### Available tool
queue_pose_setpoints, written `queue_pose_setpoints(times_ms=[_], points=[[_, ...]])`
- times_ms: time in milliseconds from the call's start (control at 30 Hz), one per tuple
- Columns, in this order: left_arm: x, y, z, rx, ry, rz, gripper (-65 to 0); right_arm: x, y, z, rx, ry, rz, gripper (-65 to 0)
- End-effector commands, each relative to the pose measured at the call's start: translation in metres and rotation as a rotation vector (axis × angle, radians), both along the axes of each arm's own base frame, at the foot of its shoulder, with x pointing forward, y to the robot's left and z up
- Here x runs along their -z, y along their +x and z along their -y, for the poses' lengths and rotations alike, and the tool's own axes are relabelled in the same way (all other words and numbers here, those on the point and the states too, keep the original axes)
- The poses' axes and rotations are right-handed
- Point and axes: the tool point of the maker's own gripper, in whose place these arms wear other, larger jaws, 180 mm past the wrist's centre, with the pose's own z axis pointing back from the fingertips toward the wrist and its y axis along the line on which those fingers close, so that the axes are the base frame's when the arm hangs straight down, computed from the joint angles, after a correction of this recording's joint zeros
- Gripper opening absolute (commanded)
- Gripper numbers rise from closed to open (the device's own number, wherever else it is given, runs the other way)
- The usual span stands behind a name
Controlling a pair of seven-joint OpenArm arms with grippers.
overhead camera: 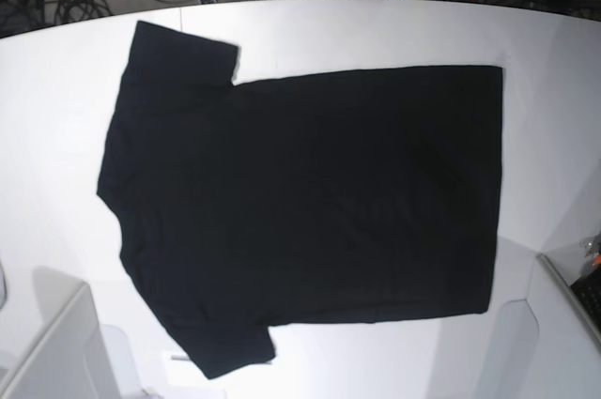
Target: Fold the T-shirt properly
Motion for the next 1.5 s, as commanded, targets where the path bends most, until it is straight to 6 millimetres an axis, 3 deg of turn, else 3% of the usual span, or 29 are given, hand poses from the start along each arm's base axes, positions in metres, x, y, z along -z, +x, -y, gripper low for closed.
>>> queue_pose_setpoints(times_ms=[0, 67, 167, 233, 300, 367, 500, 600, 733, 800, 967, 1133, 1233, 1467], points=[[0.0, 0.001, -0.004, 0.001, 0.009, 0.003, -64.7, 0.0, -0.002, 0.001, 0.002, -0.003, -0.007, -56.6], [0.0, 0.001, -0.006, -0.012, 0.011, 0.003, -64.5, 0.0, -0.004, 0.001, 0.005, -0.003, -0.009, -44.0], [-0.001, 0.0, -0.01, -0.011, 0.016, 0.001, -64.5, -0.001, -0.016, 0.001, -0.001, -0.003, -0.024, -20.1], [-0.001, -0.006, -0.01, -0.014, 0.016, -0.006, -64.5, -0.001, -0.018, 0.001, -0.003, -0.001, -0.017, -16.1], [-0.001, -0.009, -0.01, -0.015, 0.016, -0.009, -64.5, -0.001, -0.021, 0.0, -0.003, 0.0, -0.007, -21.3], [-0.001, -0.01, -0.01, -0.015, 0.016, -0.011, -64.5, -0.001, -0.022, 0.0, -0.003, 0.0, 0.009, -31.7], [-0.001, -0.01, -0.01, -0.015, 0.016, -0.011, -64.0, -0.002, -0.027, 0.0, 0.004, 0.0, 0.021, -65.0], [-0.001, -0.011, -0.01, -0.016, 0.016, -0.015, -55.0, -0.002, -0.028, 0.0, 0.004, 0.0, 0.019, -65.0], [-0.001, -0.014, -0.01, -0.016, 0.016, -0.02, -37.2, -0.002, -0.028, 0.0, 0.004, 0.0, 0.018, -65.0], [-0.001, -0.013, -0.01, -0.014, 0.016, -0.019, -35.2, -0.002, -0.031, 0.0, 0.002, 0.0, 0.013, -65.0], [-0.001, -0.016, -0.01, -0.014, 0.016, -0.023, -43.6, -0.002, -0.032, 0.0, -0.004, 0.0, 0.013, -65.0], [-0.002, -0.019, -0.011, -0.013, 0.018, -0.023, -65.0, -0.002, -0.033, 0.001, -0.005, -0.001, 0.007, -65.0], [-0.002, -0.031, -0.011, -0.013, 0.018, -0.039, -65.0, -0.002, -0.033, 0.001, -0.005, -0.001, 0.007, -65.0], [-0.002, -0.032, -0.012, -0.013, 0.019, -0.04, -65.0, -0.002, -0.032, 0.001, -0.005, -0.001, 0.012, -65.0]])
